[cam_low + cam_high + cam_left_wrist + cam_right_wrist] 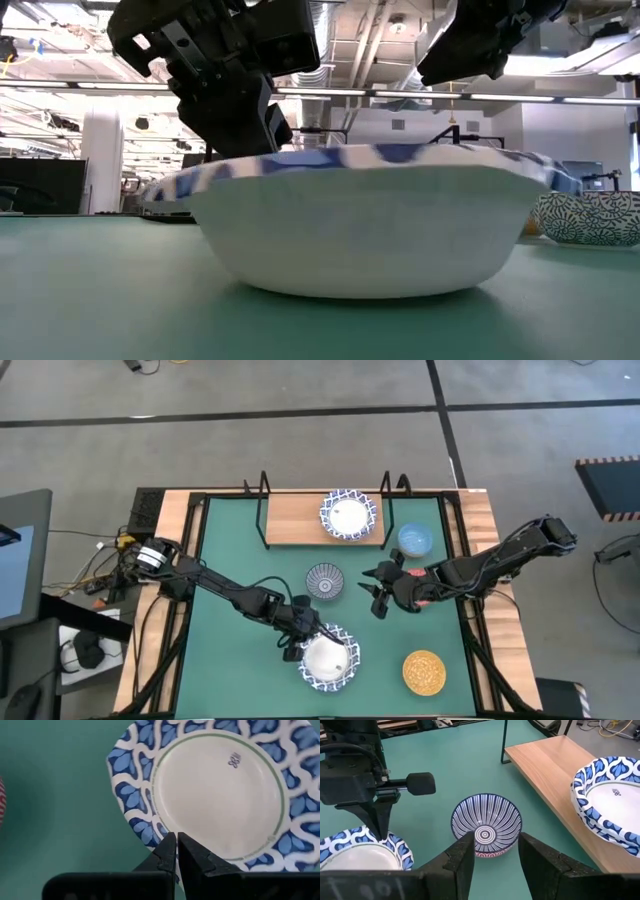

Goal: Place and stack bowls onto a shelf
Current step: Stack the white bowl on top of the other white bowls on the shelf

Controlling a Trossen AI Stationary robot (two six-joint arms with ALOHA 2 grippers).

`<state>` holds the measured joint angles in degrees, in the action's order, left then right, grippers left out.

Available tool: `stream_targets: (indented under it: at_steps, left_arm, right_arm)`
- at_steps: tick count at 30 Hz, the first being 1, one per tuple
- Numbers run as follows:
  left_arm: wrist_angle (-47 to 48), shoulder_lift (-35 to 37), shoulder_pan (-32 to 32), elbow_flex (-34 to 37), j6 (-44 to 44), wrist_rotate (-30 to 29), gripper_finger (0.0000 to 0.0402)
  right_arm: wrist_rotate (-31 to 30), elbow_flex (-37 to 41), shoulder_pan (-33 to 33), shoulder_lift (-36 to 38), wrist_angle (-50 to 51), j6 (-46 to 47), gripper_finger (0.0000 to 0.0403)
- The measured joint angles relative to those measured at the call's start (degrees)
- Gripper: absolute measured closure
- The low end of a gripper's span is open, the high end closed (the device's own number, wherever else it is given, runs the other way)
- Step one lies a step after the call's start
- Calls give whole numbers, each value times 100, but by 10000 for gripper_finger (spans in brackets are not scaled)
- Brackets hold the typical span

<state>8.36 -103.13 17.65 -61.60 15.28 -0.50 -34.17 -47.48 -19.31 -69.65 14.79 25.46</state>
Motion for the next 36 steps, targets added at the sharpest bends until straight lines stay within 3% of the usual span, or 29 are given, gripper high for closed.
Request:
stream_targets:
  at_steps: [19, 29, 36]
  left_arm:
    - [483, 554, 144, -37, 167, -1368, 402]
    - [453, 685, 304, -39, 298, -1109, 395]
    - [353, 580, 363, -37, 193, -1021, 330]
  right_arm:
    - [-6, 0, 146, 0, -29, -154, 227]
    - [63, 0, 136, 0, -29, -133, 227]
    - [72, 0, 128, 0, -33, 154, 227]
